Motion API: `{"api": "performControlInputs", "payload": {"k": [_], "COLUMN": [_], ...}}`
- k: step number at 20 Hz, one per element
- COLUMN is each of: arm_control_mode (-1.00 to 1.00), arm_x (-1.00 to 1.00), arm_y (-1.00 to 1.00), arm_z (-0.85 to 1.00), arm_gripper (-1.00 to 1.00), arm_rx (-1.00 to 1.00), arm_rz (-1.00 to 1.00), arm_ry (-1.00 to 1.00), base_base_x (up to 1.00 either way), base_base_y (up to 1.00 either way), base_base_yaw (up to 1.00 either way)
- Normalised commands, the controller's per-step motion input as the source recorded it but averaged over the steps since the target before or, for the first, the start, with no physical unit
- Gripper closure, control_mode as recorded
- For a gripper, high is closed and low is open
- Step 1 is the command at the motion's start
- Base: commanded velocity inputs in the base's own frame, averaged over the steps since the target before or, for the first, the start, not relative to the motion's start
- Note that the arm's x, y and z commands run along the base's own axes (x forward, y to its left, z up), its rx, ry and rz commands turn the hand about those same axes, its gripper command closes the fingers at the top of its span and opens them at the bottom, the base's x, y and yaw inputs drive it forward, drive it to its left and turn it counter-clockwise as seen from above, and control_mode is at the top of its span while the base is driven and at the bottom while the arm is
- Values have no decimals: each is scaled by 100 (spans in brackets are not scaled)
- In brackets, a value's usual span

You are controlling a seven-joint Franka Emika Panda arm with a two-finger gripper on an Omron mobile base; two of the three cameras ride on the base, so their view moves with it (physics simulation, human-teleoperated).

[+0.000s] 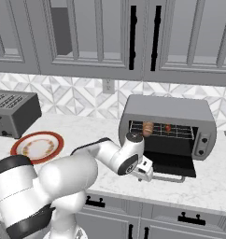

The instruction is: Pick up the kebab skewer and baguette bread, and place them inside the toaster oven. Close the toaster oven door and start by setting the timer.

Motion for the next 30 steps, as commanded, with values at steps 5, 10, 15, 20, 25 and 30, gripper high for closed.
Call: {"api": "performControlInputs", "payload": {"k": [5, 10, 15, 20, 25, 30], "arm_control_mode": [-100, -100, -100, -100, -100, -100], "arm_x": [26, 0, -25, -16, 37, -6], "arm_y": [-3, -19, -15, -6, 0, 0], "arm_z": [-23, -13, -5, -14, -23, -17], "arm_gripper": [-100, -100, -100, -100, -100, -100], "arm_rx": [-5, -7, -6, -2, 0, 0], "arm_rz": [14, 1, 0, -3, -1, 0], "arm_ry": [6, 0, -7, -3, 0, -1], "base_base_x": [0, 0, 0, 0, 0, 0], "base_base_y": [0, 0, 0, 0, 0, 0], "base_base_yaw": [0, 0, 0, 0, 0, 0]}}
